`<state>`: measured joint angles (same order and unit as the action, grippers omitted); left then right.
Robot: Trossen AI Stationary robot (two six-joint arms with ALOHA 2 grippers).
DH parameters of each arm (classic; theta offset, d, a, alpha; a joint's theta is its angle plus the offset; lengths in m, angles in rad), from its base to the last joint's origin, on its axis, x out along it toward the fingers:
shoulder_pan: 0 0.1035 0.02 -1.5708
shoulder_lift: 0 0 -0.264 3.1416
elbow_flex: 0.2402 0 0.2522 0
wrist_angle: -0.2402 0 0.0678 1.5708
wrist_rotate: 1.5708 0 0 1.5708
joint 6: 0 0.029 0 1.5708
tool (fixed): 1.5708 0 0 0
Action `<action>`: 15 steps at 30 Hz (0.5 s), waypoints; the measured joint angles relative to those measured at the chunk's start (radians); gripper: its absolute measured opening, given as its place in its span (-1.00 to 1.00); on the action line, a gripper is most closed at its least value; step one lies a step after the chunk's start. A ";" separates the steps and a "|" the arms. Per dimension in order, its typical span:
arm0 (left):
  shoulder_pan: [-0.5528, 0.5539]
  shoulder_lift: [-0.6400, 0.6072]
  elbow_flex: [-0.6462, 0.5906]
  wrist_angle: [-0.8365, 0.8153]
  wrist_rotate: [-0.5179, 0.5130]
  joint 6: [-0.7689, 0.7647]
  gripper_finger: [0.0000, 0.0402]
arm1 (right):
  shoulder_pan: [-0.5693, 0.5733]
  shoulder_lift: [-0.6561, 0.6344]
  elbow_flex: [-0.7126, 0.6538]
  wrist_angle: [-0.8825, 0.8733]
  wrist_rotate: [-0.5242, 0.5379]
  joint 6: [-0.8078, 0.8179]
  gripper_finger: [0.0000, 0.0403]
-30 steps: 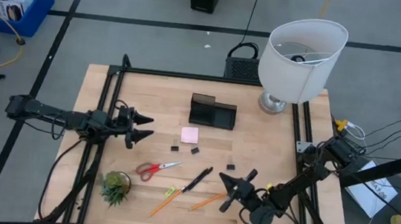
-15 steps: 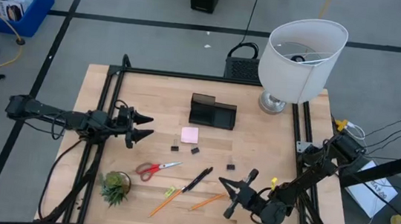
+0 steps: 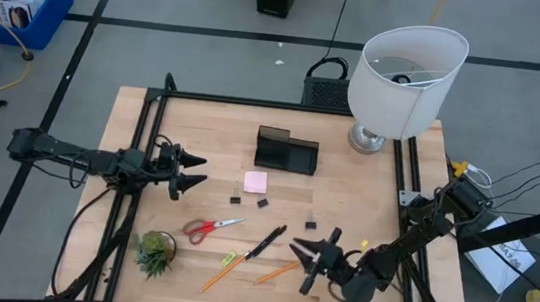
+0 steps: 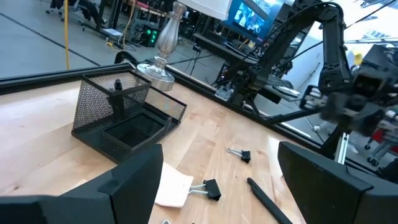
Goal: Pick and place office supplies into organizer
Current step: Put the right black paper clip into the desk organizer
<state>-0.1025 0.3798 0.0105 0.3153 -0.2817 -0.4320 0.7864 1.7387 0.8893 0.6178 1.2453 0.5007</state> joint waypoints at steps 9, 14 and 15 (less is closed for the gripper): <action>0.000 0.000 0.000 0.000 0.000 0.001 0.61 | 0.001 0.000 -0.155 -0.140 0.033 0.335 0.02; 0.000 0.000 0.000 0.000 0.000 0.003 0.61 | 0.000 0.000 -0.273 -0.137 0.034 0.571 0.12; 0.000 0.000 0.000 -0.001 0.000 0.003 0.61 | 0.000 0.000 -0.298 -0.137 0.034 0.622 0.12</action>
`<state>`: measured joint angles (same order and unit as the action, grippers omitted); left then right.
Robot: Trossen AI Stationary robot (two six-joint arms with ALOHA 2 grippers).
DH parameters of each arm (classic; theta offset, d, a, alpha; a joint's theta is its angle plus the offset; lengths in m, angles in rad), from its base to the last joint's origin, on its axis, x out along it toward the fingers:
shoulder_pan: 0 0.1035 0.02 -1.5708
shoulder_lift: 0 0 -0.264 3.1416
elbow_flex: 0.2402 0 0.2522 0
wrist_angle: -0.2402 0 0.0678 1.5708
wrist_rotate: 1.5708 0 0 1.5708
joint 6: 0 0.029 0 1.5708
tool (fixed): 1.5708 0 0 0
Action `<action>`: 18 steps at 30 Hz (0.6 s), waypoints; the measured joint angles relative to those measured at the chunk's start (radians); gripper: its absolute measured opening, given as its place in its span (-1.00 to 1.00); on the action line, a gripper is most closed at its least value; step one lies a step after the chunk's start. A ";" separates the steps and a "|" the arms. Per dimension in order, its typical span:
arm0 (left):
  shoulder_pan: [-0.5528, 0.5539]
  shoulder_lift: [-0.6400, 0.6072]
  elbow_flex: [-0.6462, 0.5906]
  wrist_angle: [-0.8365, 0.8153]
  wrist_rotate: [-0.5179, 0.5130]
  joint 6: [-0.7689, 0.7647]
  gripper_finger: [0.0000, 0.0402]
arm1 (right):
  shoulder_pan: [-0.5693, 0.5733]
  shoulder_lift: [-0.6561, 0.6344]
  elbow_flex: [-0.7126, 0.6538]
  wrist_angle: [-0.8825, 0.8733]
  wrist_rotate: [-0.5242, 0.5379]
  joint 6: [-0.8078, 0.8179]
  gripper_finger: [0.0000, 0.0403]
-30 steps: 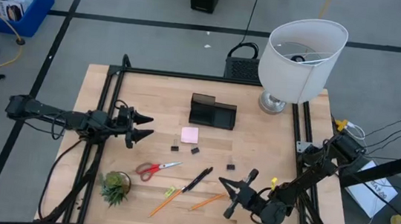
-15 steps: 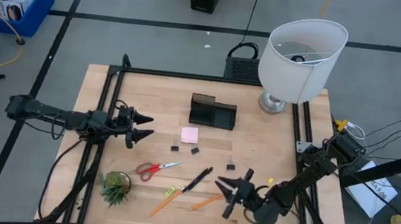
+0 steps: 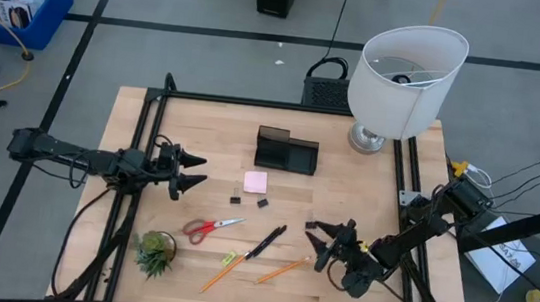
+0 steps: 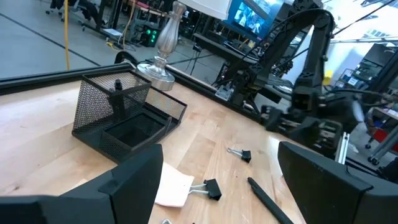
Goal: Pick and place office supplies into organizer
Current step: Put the right black paper clip into the desk organizer
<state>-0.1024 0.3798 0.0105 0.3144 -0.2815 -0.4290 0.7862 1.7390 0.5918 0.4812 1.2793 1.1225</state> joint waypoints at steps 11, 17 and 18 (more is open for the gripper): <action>0.000 0.000 0.000 0.000 -0.001 0.001 0.61 | -0.052 0.000 -0.067 0.024 -0.101 0.272 -0.08; 0.000 0.000 0.000 0.000 -0.004 0.001 0.61 | -0.118 0.000 0.052 0.027 -0.212 0.026 -0.20; 0.000 0.000 0.000 0.000 -0.004 0.001 0.61 | -0.124 0.000 0.063 0.027 -0.212 -0.004 -0.22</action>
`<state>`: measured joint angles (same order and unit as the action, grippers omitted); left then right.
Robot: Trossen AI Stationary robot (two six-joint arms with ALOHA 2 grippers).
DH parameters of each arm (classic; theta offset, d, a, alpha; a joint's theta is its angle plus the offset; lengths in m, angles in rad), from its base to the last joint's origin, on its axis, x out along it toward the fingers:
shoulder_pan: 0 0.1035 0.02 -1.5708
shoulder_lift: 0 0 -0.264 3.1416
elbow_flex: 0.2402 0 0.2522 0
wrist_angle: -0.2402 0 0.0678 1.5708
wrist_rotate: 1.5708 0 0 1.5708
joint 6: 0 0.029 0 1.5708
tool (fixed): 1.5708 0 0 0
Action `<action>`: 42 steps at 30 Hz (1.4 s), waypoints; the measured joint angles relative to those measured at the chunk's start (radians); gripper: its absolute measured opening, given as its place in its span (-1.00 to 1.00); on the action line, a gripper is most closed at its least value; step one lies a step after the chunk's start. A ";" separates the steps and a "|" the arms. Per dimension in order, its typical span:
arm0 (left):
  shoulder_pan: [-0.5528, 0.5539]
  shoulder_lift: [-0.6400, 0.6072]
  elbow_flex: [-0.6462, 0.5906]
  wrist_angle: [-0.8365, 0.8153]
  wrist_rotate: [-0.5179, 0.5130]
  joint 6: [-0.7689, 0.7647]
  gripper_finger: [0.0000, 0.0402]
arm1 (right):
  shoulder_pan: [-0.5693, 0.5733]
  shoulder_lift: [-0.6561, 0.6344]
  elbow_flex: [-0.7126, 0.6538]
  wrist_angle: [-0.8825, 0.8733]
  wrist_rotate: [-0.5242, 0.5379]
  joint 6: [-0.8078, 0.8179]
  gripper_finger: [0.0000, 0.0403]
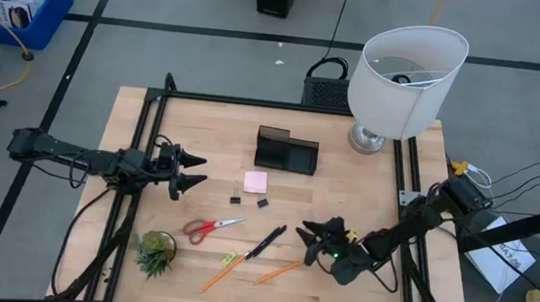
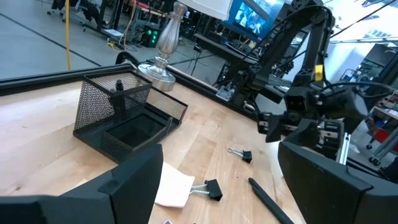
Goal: Pick and place office supplies into organizer
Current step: Put the right black paper clip into the desk organizer
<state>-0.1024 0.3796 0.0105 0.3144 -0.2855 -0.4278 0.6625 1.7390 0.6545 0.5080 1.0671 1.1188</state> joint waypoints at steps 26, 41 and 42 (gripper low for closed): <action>0.000 0.000 0.000 0.003 -0.004 -0.001 0.61 | 0.157 0.000 0.007 -0.026 -0.612 0.748 -0.38; 0.000 0.000 0.000 0.028 -0.004 0.000 0.61 | 0.126 -0.237 0.141 -0.542 -0.301 0.547 -0.38; 0.000 0.000 0.000 0.028 -0.004 0.000 0.61 | 0.123 -0.250 0.179 -0.640 -0.303 0.553 -0.38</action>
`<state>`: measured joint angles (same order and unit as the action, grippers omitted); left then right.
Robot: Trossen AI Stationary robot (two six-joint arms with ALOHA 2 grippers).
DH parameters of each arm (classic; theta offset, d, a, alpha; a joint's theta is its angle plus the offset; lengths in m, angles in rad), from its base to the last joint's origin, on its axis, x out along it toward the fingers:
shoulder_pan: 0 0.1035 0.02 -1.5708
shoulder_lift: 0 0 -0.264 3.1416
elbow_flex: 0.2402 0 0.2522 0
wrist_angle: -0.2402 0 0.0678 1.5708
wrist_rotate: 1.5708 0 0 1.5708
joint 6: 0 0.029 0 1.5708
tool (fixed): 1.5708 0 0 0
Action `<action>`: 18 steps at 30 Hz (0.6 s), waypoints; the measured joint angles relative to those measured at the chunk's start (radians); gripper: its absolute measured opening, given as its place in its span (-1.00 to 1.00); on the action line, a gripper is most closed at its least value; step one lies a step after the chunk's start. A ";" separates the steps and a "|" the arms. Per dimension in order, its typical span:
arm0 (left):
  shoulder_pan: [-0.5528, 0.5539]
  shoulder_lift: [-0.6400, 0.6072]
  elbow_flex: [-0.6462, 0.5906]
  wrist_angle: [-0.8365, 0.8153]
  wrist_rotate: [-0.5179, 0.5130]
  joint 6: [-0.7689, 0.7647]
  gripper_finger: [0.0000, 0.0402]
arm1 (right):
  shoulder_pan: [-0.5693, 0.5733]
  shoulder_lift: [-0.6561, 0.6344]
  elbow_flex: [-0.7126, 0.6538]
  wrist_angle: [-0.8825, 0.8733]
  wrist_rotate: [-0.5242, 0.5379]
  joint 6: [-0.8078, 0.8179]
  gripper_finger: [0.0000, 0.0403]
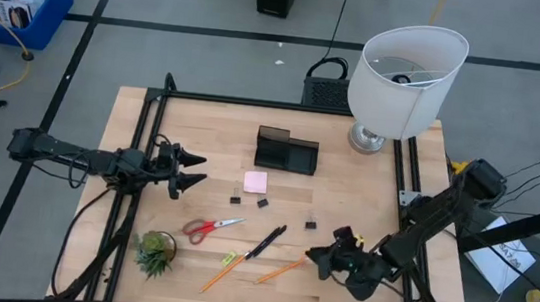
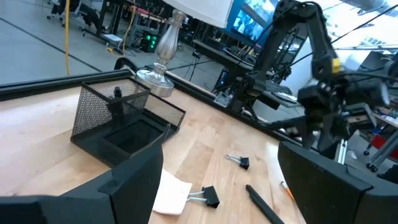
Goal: Pick and place office supplies into organizer
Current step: Put the right black paper clip into the desk organizer
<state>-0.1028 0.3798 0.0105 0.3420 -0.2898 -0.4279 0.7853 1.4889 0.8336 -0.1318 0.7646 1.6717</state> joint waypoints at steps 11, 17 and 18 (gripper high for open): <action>0.000 0.000 0.000 -0.010 0.000 0.007 0.61 | -0.098 0.076 0.390 -0.918 -0.141 0.183 -0.38; 0.000 0.000 0.000 -0.010 0.000 0.007 0.61 | -0.184 0.209 0.426 -1.045 -0.103 0.202 -0.38; 0.000 0.000 0.000 -0.010 0.000 0.007 0.61 | -0.196 0.228 0.432 -1.045 -0.087 0.202 -0.38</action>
<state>-0.1028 0.3794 0.0105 0.3321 -0.2901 -0.4213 0.5889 1.7166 1.2653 -1.1772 0.6772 1.8736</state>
